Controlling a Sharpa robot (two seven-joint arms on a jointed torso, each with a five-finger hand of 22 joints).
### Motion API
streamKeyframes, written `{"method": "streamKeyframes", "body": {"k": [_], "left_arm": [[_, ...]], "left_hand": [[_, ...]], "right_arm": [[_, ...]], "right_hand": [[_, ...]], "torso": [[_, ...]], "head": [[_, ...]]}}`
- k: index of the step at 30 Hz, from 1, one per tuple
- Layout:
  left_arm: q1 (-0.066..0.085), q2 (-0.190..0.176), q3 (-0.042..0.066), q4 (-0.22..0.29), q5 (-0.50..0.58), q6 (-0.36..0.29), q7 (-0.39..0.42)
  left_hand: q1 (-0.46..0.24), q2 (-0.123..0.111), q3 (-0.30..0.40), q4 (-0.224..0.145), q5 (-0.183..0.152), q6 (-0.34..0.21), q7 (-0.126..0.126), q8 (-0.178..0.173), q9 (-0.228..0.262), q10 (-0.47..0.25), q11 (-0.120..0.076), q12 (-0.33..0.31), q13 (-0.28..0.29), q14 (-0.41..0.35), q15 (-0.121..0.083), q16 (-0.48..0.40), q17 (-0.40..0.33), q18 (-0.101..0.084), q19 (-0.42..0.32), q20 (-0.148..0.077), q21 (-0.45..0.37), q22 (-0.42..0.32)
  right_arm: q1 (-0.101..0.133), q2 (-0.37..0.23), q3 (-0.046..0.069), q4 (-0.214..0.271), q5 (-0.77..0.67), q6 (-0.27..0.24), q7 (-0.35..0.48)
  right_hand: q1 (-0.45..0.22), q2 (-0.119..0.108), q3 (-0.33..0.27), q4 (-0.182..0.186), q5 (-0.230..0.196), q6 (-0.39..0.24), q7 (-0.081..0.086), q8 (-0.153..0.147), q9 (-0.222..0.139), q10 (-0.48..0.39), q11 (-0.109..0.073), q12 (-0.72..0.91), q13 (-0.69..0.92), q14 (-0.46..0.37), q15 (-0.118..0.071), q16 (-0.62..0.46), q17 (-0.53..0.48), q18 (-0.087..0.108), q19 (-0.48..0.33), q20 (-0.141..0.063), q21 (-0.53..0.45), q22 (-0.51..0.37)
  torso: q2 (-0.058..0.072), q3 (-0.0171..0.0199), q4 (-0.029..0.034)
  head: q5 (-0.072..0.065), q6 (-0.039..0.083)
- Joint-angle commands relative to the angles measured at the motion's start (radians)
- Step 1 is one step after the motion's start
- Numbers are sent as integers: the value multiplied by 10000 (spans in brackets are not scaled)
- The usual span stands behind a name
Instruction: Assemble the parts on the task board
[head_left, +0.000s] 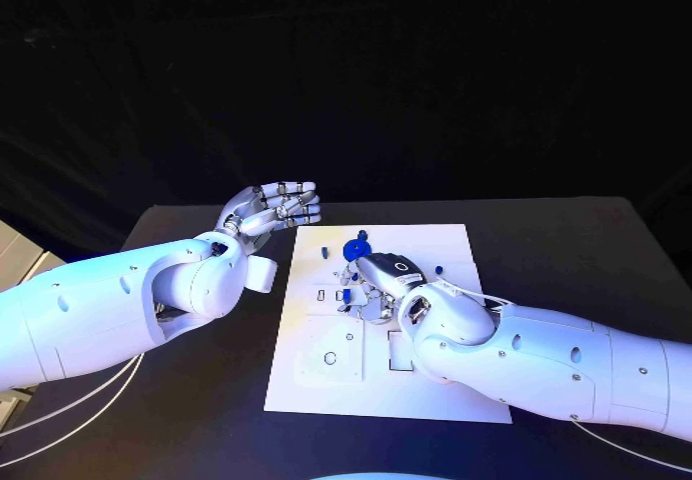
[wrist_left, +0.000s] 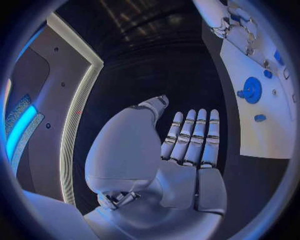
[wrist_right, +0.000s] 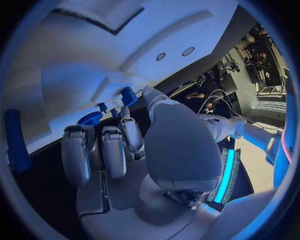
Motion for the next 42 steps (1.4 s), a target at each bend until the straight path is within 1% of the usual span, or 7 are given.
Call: {"method": "streamKeyframes", "body": {"k": [1,6,14,16,20,25,42], "left_arm": [[10,35,8,-107,-324,346,-471],[14,124,7,-534,-993,1144,-1471],[145,305,8,-1135,-3672,2391,-3671],[193,358,8,-1190,-4426,2552,-4284],[312,483,8,-1262,-5945,2918,-5690],[482,745,8,-1375,-7510,3833,-7266],[775,2206,-63,-2180,-9998,5267,-9764]], "left_hand": [[-234,-27,-31,19,-54,9,888,43,-20,-43,-35,-45,0,546,-139,409,196,292,561,-15,334,134],[-724,-231,-516,467,-67,541,710,378,136,910,-367,639,237,1659,-538,1711,872,422,1582,-286,1006,399],[-1208,-86,-1536,891,-95,1611,-229,1306,861,2892,-1463,3512,1867,4354,-1806,7564,4468,395,4223,-1619,4124,2057],[-1393,104,-1678,887,-52,1957,-438,1518,1175,3020,-1764,5157,3064,5971,-2065,10752,8424,361,4509,-1960,5564,2975],[-1341,295,-1747,927,49,2242,-631,1983,1894,2525,-1864,7529,4865,6796,-2214,12272,10712,28,4900,-2091,8647,6364],[-1320,236,-698,911,74,2155,-712,2201,2475,2651,-1965,8993,6454,7051,-2290,12620,11350,-101,4903,-2141,9796,7638],[-3084,186,-1322,945,-25,2212,-796,2579,3307,2973,-2010,9851,7408,7142,-2318,12749,11599,-147,4797,-2128,10380,8279]], "right_arm": [[92,-237,38,313,198,-764,689],[490,-702,97,611,1530,-592,2208],[1425,-2008,230,1331,4085,-146,3333],[1606,-2293,254,1448,4535,-156,3341],[1950,-2791,279,1545,5344,-282,3117],[2199,-3174,298,1482,5807,-472,2542],[2341,-3372,310,1134,6186,-288,1813]], "right_hand": [[23,100,-226,0,47,-174,47,-117,-51,-68,22,-30,348,903,65,-37,2044,4,608,81,-79,2037],[653,345,-263,-34,59,-460,151,-285,-143,-432,110,-322,48,860,136,-108,1884,156,296,140,-720,1629],[981,652,-111,-10,44,-471,198,-279,-160,-614,156,-394,-80,794,179,-212,1659,265,59,190,-1208,1334],[981,652,-111,-11,44,-469,198,-278,-160,-614,156,-393,-80,795,180,-211,1663,265,59,190,-1206,1335],[970,643,-117,-13,37,-446,194,-263,-155,-593,155,-366,-59,798,180,-207,1674,264,62,191,-1203,1338],[455,560,-619,-2,5,-490,192,-238,-159,-616,158,-336,-115,790,180,-231,1633,284,36,194,-1309,1284],[413,591,-801,-2,13,-498,190,-222,-157,-616,158,-321,-129,790,180,-235,1631,288,32,194,-1336,1272]], "torso": [[-36,1,-48],[-124,-12,-84],[-286,-29,-204],[-322,-19,-234],[-364,-13,-262],[-412,-7,-254],[-423,4,-249]], "head": [[37,59],[168,70],[196,75],[211,69],[252,19],[248,-2],[277,-129]]}}
